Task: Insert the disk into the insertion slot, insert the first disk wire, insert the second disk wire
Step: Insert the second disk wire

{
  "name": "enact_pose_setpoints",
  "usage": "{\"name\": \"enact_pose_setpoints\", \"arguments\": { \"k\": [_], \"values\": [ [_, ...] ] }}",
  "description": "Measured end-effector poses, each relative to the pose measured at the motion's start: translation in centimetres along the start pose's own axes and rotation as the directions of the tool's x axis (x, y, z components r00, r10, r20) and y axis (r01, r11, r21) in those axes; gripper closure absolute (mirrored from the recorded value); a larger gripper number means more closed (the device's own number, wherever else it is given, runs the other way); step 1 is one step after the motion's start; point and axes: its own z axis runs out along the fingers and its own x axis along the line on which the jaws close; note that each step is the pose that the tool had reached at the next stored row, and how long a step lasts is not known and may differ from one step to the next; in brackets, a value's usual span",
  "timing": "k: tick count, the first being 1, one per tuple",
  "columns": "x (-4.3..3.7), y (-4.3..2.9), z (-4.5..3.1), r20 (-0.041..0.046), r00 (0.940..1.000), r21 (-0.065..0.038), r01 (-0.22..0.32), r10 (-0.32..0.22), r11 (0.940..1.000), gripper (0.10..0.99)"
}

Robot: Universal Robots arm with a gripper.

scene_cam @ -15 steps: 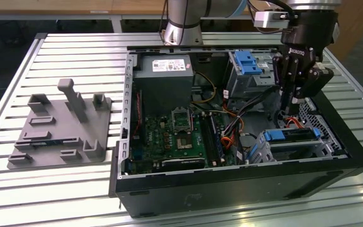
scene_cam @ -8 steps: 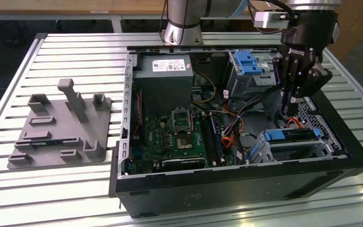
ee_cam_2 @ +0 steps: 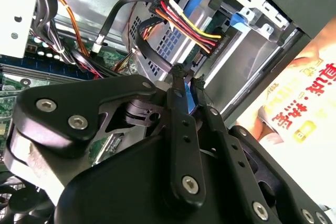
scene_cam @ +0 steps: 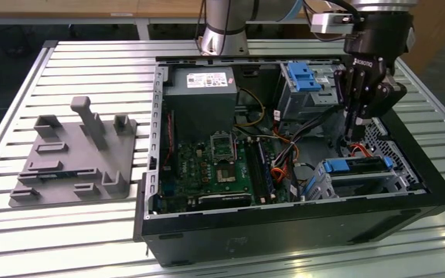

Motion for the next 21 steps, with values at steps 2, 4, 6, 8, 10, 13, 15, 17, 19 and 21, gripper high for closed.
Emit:
{"name": "enact_pose_setpoints", "arguments": {
  "k": [2, 4, 6, 8, 10, 13, 15, 17, 19, 21],
  "values": [
    [-0.02, -0.08, -0.02, -0.0002, 1.0000, 0.000, 0.001, -0.001, 1.0000, 0.886],
    [0.09, -0.17, -0.08, 0.0028, 1.0000, 0.000, 0.001, -0.001, 1.0000, 0.886],
    [0.34, -0.17, -0.10, 0.0221, 0.9998, 0.000, 0.001, -0.001, 1.0000, 0.886],
    [0.56, -0.18, -0.10, 0.0448, 0.9990, 0.000, 0.001, -0.001, 1.0000, 0.886],
    [0.79, -0.18, -0.11, 0.0657, 0.9978, 0.000, 0.002, -0.002, 1.0000, 0.886],
    [1.29, -0.18, -0.05, 0.0782, 0.9969, 0.001, 0.002, -0.002, 1.0000, 0.886],
    [1.60, -0.18, 0.10, 0.0866, 0.9962, 0.001, 0.002, -0.002, 1.0000, 0.886],
    [1.91, -0.19, 0.26, 0.0999, 0.9950, 0.001, 0.002, -0.002, 1.0000, 0.886],
    [2.22, -0.20, 0.41, 0.1129, 0.9936, 0.001, 0.002, -0.002, 1.0000, 0.886],
    [2.50, -0.21, 0.56, 0.1265, 0.9920, 0.001, 0.003, -0.003, 1.0000, 0.886]
  ]
}}
